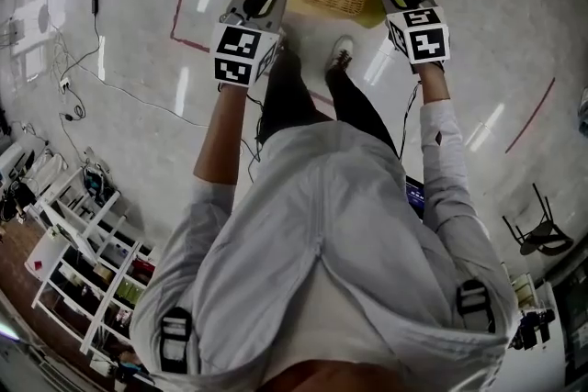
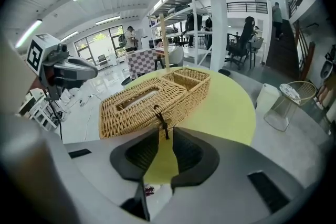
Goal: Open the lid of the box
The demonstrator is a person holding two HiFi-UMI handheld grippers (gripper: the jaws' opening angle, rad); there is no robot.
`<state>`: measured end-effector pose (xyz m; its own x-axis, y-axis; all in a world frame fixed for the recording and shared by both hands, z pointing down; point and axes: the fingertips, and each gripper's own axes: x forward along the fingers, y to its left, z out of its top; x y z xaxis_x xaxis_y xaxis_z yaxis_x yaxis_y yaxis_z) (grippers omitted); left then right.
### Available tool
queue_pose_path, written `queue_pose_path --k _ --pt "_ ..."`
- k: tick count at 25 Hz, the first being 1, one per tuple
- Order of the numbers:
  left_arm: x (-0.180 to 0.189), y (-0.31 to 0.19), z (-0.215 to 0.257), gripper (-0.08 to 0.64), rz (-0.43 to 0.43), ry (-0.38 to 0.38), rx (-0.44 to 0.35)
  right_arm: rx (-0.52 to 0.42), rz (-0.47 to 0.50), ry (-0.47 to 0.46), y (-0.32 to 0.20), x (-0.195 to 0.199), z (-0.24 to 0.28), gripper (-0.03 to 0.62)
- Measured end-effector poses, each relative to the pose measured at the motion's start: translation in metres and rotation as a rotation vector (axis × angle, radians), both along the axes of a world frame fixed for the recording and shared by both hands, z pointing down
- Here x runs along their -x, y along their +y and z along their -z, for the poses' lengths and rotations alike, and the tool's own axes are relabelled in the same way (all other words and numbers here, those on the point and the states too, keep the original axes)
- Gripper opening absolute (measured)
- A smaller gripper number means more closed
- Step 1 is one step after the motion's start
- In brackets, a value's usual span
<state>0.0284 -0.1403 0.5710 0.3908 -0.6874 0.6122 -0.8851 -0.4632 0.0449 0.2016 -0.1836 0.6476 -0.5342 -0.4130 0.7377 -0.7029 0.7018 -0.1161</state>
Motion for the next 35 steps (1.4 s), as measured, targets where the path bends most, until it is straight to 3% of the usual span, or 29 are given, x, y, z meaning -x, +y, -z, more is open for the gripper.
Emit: queue_pose_path --k 10,16,29,35 --pt "0.022 0.021 -0.024 0.029 0.036 0.011 0.059 0.026 -0.063 0.013 -0.003 0.001 -0.016 0.035" --pt "0.03 0.018 -0.022 0.029 0.033 0.033 0.059 0.033 -0.102 0.02 -0.004 0.001 -0.007 0.027" --pt "0.048 -0.018 0.03 0.029 -0.06 0.084 -0.01 -0.016 -0.118 0.056 -0.013 0.023 0.06 0.025" --pt "0.063 -0.043 0.072 0.029 -0.12 0.096 -0.066 -0.053 -0.137 0.03 -0.019 0.053 0.106 0.025"
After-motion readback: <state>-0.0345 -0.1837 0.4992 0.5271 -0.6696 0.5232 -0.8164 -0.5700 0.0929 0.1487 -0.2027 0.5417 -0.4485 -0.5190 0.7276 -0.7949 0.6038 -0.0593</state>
